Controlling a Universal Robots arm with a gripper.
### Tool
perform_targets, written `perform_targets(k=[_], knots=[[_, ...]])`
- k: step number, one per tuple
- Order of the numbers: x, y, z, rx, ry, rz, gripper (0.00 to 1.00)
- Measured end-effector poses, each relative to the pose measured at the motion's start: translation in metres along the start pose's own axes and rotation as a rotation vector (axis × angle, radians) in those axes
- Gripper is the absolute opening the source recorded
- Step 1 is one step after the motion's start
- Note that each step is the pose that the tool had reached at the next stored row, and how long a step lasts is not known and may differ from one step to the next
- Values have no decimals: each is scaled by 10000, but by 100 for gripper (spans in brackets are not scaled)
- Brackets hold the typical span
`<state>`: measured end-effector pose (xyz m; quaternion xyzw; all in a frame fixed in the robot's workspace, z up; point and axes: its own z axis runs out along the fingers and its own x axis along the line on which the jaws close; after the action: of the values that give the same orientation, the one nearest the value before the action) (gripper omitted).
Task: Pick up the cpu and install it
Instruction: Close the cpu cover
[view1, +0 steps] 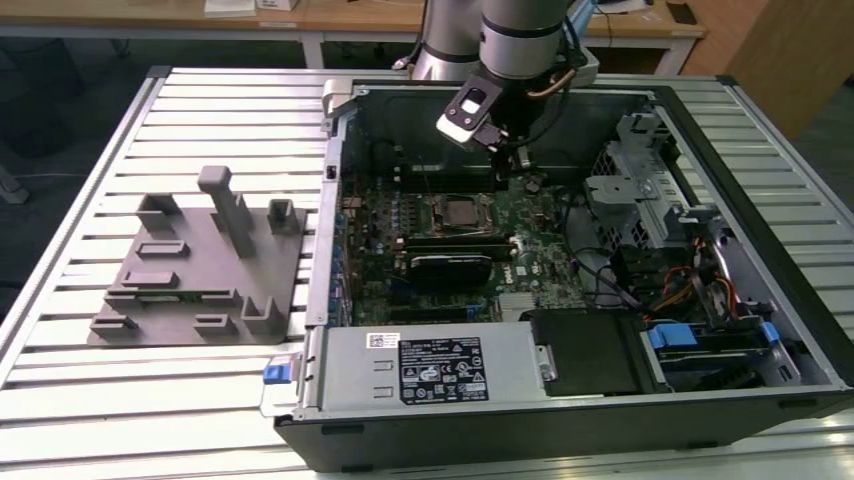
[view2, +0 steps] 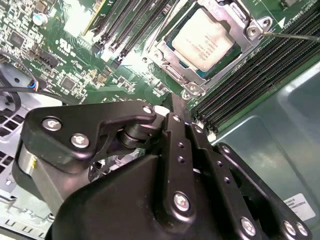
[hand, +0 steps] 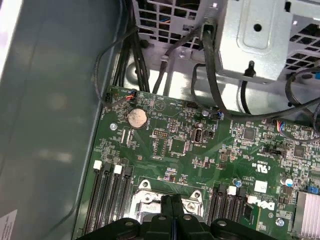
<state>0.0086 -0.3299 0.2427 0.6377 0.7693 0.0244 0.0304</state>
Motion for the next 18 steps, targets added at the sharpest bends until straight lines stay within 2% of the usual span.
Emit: perform_targets(k=[18], knots=[[0, 0, 0, -21, 105, -1364, 11]])
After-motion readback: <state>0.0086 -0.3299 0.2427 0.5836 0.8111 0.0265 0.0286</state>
